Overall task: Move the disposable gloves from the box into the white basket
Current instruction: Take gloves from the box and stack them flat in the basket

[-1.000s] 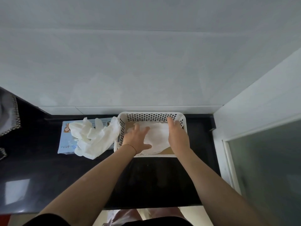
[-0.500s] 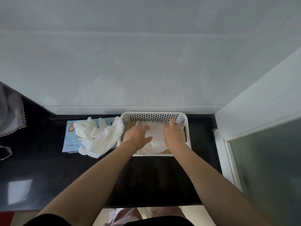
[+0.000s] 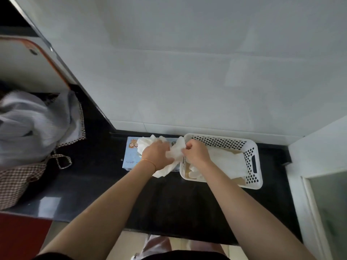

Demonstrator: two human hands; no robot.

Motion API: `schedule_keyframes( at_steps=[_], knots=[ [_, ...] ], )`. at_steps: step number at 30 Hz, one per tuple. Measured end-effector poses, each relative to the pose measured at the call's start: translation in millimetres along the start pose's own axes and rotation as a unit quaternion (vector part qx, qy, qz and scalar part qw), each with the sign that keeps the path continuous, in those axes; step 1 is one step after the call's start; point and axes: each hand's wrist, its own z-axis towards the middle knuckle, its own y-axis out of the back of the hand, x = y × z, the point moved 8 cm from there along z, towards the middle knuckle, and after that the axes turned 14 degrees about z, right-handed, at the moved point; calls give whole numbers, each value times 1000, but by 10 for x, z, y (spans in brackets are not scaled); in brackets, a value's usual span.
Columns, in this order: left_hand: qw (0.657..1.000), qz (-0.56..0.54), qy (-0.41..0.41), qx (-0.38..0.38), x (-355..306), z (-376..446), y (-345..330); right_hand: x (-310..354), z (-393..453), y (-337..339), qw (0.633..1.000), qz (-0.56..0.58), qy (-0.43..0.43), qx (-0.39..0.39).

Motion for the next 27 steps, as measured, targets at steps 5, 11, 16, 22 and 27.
schedule_keyframes(
  at_steps=[5,11,16,22,27],
  knots=[
    [998,-21,2,-55,160,18,143,353,-26,159,997,39,47,-39],
    [992,-94,54,-61,408,85,305,601,-72,415,989,75,80,-104],
    [973,-184,10,-138,390,117,620,763,-113,564,979,158,85,-92],
    [899,-432,-67,-25,49,13,936,1011,-153,676,974,191,113,-45],
    [914,-400,-66,-9,-155,-16,1054,1091,-241,842,965,221,139,-35]
  ],
)
